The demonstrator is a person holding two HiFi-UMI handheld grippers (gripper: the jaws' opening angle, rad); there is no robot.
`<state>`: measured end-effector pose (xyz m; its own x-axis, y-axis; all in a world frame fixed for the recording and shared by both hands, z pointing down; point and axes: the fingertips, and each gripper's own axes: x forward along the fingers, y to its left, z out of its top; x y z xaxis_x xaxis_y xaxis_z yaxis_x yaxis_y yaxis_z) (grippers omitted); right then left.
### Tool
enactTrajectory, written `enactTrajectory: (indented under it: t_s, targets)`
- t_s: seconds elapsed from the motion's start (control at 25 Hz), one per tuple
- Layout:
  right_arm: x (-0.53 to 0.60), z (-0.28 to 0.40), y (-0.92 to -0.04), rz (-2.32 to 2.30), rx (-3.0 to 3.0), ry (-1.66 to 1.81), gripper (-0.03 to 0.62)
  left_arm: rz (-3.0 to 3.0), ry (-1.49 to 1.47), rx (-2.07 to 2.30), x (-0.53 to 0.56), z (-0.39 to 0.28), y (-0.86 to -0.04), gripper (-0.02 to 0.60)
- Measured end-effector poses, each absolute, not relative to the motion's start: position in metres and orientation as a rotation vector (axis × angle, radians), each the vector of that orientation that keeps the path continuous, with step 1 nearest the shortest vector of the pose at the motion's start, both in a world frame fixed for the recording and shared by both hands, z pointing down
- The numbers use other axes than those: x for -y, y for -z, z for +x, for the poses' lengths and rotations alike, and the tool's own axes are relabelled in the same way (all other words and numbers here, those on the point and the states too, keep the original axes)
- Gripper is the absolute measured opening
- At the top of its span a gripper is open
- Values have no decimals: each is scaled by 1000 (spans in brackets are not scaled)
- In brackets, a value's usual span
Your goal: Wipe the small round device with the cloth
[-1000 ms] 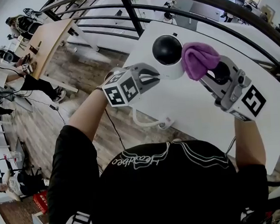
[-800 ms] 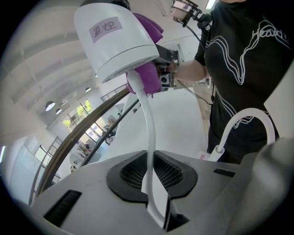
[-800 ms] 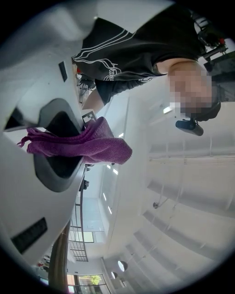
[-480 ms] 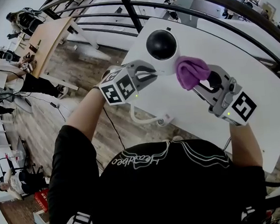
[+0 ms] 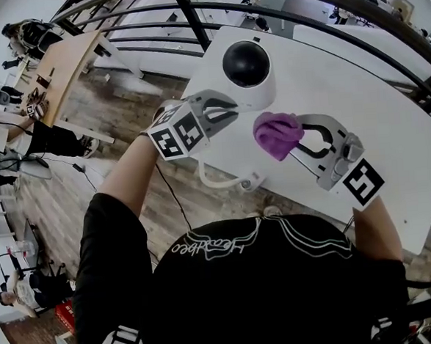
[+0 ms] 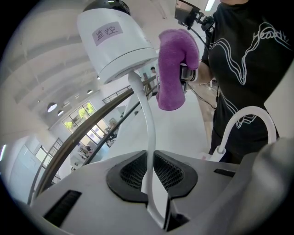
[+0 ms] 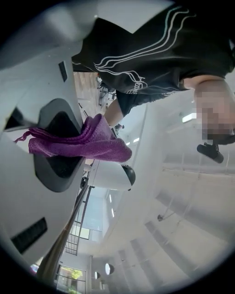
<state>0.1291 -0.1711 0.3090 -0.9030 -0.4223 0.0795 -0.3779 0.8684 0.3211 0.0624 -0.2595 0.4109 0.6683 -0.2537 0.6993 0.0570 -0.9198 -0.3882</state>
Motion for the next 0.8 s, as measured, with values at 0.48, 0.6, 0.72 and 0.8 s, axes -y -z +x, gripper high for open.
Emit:
enactTrajectory:
  t_s: [0.48, 0.6, 0.72, 0.8]
  targets:
    - [159, 134, -262, 792, 2666, 843, 67, -2525, 1093, -112, 262, 62, -410, 52]
    - [159, 132, -241, 863, 2612, 984, 66, -2519, 1097, -95, 258, 60, -412, 51]
    - [163, 128, -223, 898, 2557, 1103, 67, -2526, 1095, -88, 259, 60, -412, 52]
    - [164, 132, -210, 919, 2539, 1172, 66, -2527, 1095, -88, 258, 65, -413, 52]
